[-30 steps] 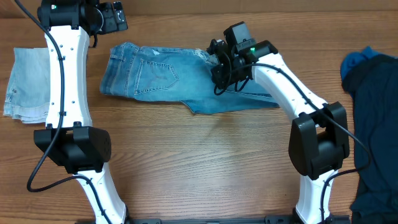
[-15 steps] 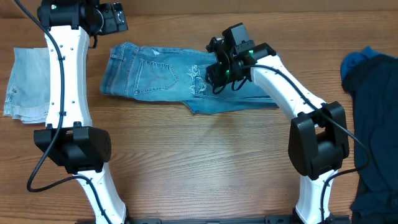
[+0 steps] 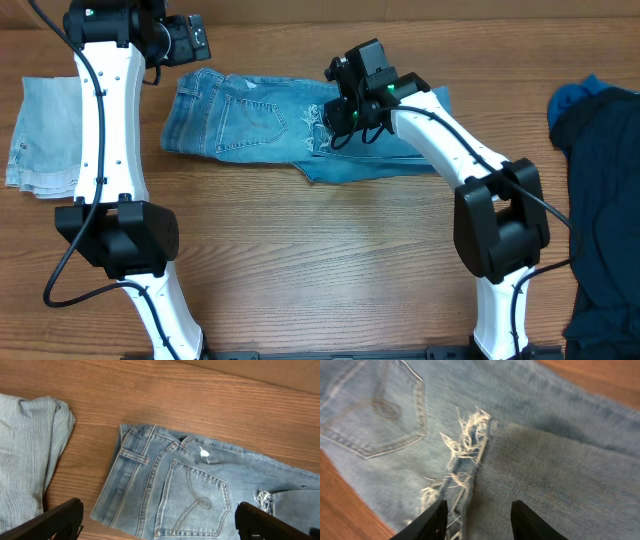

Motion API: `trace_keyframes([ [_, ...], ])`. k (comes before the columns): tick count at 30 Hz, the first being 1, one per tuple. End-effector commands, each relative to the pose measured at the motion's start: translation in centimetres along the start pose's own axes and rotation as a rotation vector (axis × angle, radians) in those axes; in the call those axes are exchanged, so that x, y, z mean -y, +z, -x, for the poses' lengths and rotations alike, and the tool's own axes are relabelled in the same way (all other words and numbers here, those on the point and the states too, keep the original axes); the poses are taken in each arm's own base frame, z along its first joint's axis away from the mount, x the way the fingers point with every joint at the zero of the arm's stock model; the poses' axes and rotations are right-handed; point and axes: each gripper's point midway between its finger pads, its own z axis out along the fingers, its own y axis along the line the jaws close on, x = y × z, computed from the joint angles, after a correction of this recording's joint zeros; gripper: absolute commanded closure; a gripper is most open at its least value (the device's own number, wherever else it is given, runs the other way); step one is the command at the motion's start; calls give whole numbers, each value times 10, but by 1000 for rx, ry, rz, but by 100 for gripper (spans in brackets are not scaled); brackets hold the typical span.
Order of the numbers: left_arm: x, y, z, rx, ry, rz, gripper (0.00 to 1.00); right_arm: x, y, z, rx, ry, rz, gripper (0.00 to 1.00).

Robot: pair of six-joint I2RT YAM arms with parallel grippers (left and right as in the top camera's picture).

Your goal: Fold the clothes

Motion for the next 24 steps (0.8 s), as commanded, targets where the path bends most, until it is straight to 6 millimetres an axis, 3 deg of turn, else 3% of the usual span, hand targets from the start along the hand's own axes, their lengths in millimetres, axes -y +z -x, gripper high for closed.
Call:
trace_keyframes([
  [1, 0, 5, -5, -22, -14, -13, 0, 0, 21, -4, -6, 57, 7, 55],
  [3, 0, 5, -6, -28, -15, -11, 0, -13, 33, -10, -28, 55, 79, 55],
  [6, 0, 5, -7, -30, -15, -11, 0, -49, 31, -9, -35, 58, 242, 54],
  [10, 0, 5, -7, -31, -15, -11, 0, -66, 34, -7, -32, 125, 248, 54],
  [13, 0, 5, -7, -31, -15, -10, 0, -79, 36, -3, -11, 95, 265, 48],
  [15, 0, 5, -7, -31, -14, -10, 0, -82, 26, 13, 35, 75, 278, 48],
  [17, 0, 5, -8, -34, -14, -10, 0, -74, -17, 52, 127, 80, 285, 47],
  [19, 0, 4, -13, -54, -16, -9, 0, -42, -71, 82, 195, 127, 224, 46],
  [21, 7, 4, -18, -77, -12, -42, 0, -2, -109, 85, 185, 211, 171, 45],
  [24, 19, 11, -23, -98, -9, -61, 0, 45, -119, 58, 98, 305, 114, 42],
])
